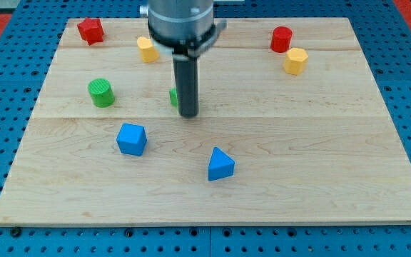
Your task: Slide green circle closer to green star
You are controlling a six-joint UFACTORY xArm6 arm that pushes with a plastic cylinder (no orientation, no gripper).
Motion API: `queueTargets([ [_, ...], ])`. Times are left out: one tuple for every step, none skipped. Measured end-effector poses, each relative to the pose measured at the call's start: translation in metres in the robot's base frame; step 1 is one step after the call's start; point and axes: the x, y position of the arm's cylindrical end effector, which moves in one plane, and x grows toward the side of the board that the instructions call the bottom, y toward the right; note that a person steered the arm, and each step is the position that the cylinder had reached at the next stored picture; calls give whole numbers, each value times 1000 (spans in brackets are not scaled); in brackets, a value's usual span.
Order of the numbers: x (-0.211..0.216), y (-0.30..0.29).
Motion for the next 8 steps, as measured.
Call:
queueTargets([
  [-8, 14],
  [15, 4],
  [-21, -5],
  [-66, -7],
  [-84, 4],
  [-49, -27],
  [-81, -62],
  [-114, -11],
])
